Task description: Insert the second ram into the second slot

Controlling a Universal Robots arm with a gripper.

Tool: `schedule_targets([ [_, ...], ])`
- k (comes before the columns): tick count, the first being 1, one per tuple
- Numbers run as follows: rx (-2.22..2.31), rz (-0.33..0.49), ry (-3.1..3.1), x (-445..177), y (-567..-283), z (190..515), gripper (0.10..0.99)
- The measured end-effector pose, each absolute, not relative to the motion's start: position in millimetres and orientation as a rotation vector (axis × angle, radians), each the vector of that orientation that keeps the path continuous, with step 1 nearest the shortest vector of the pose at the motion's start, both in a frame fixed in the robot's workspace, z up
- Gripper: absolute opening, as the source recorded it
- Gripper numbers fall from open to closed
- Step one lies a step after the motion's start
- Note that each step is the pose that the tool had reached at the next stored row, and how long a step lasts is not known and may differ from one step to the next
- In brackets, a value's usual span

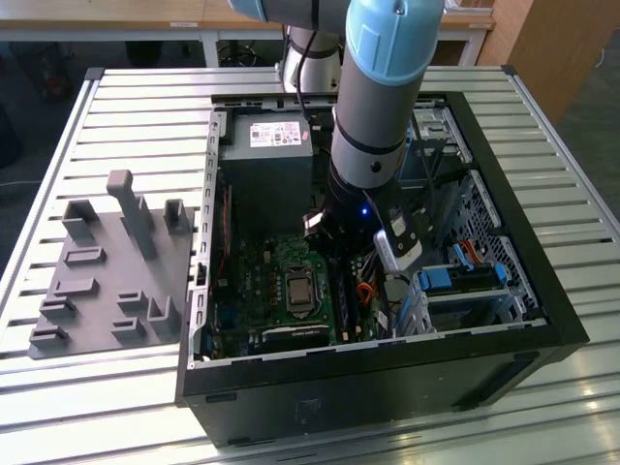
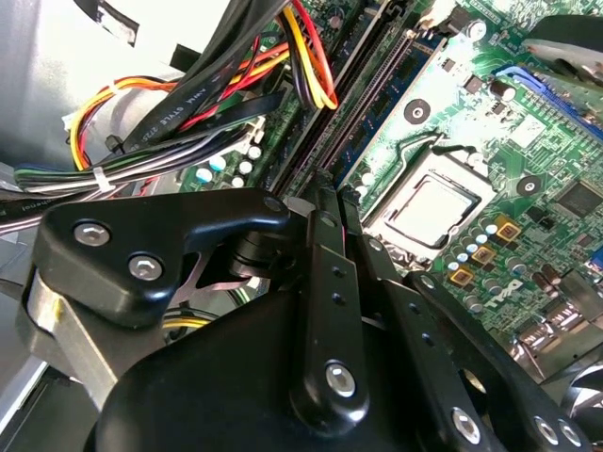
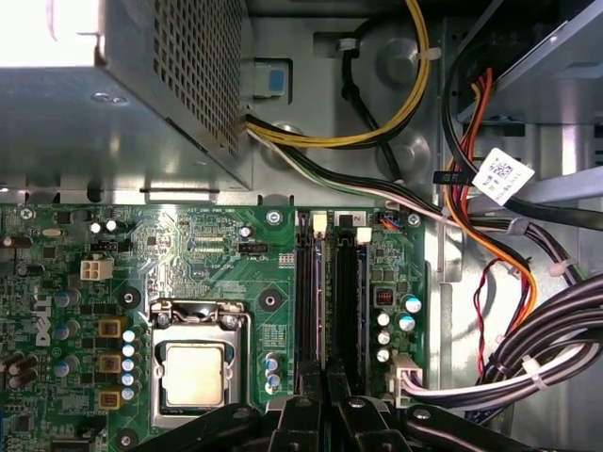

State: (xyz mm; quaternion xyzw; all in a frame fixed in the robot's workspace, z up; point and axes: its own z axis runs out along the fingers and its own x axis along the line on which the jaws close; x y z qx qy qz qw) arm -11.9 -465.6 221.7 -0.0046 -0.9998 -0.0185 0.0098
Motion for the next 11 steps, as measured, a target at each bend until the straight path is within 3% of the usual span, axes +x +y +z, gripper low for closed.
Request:
schedule_targets([
  [11, -0.015, -0.058, -3.119, -12.2, -466.4, 219.0, 0.137],
])
